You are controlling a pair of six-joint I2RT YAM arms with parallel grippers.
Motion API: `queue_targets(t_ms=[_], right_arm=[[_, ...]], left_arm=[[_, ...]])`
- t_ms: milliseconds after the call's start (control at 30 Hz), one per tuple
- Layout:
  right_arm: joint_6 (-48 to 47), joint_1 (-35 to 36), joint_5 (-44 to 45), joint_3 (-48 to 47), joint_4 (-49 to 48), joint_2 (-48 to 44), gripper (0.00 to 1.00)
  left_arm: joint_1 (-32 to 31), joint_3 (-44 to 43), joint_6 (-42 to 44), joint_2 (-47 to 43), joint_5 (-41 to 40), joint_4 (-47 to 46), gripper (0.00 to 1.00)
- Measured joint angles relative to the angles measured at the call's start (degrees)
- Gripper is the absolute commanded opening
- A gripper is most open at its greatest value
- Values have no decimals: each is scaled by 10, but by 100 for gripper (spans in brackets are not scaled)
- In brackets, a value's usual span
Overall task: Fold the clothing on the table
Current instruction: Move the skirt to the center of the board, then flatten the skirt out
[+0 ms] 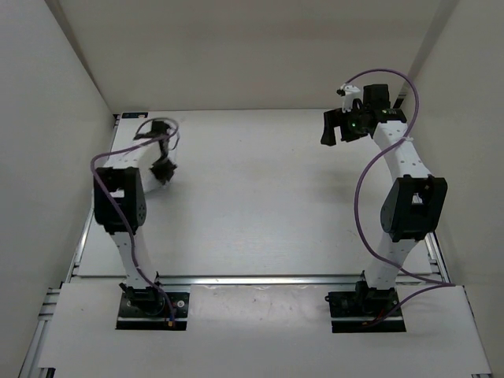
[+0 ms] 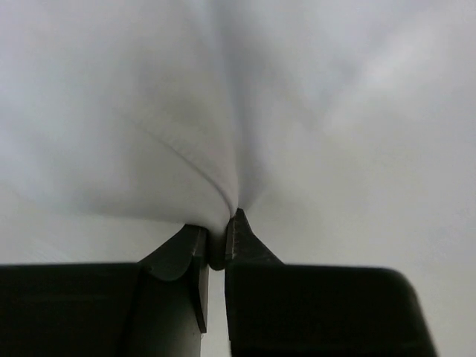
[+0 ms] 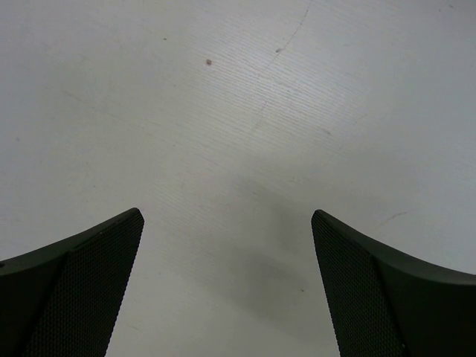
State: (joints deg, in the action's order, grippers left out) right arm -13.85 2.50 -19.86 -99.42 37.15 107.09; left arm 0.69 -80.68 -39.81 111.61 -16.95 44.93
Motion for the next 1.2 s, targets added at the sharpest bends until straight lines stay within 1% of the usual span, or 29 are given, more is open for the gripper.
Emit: queue_targets(t_ms=[33, 133, 167, 200, 233, 267, 300, 333, 433, 467, 600, 733, 867, 900, 933, 1033, 1100, 1200], right_arm=[[6, -1, 0, 1, 0, 0, 99], [22, -7, 1, 11, -1, -1, 98], [28, -10, 2, 18, -2, -3, 97], [31, -13, 2, 25, 0, -5, 97], [34, -16, 2, 32, 0, -7, 97], [38, -19, 2, 43, -1, -11, 98], [41, -20, 3, 53, -1, -16, 100], [44, -23, 4, 64, 0, -23, 99], [44, -25, 12, 96, 1, -47, 99], [44, -25, 17, 106, 0, -56, 99], [44, -25, 36, 141, 0, -90, 99], [44, -39, 24, 148, 1, -99, 100], [41, -59, -32, 129, 25, -83, 99], [39, -63, -47, 123, 30, -76, 99], [37, -65, -58, 122, 33, -71, 99], [35, -70, -78, 146, 35, -64, 99], [36, -78, -92, 177, 36, -65, 99], [45, -111, -109, 235, 39, -65, 100]], left_arm=[[-42, -61, 11, 18, -2, 24, 0], [-161, -227, 36, 52, -1, 51, 0], [-198, -269, 41, 54, 6, 54, 5], [-233, -299, 44, 53, 23, 52, 16], [-265, -311, 45, 47, 43, 46, 41], [-296, -311, 47, 40, 66, 37, 59], [-321, -303, 50, 36, 92, 34, 63], [-341, -288, 51, 34, 114, 29, 68], [-378, -215, 51, 49, 163, 27, 71], [-384, -182, 52, 59, 172, 25, 98], [-381, -75, 57, 70, 184, 34, 98], [-339, -61, 57, 35, 203, 16, 98], [-297, -58, 50, -9, 236, -33, 99], [-291, -45, 38, -21, 257, -62, 98], [-288, -16, 18, -38, 291, -113, 99], [-288, 130, -81, -96, 372, -298, 99], [-295, 197, -137, -107, 405, -368, 99], [-316, 236, -197, -93, 432, -437, 98]])
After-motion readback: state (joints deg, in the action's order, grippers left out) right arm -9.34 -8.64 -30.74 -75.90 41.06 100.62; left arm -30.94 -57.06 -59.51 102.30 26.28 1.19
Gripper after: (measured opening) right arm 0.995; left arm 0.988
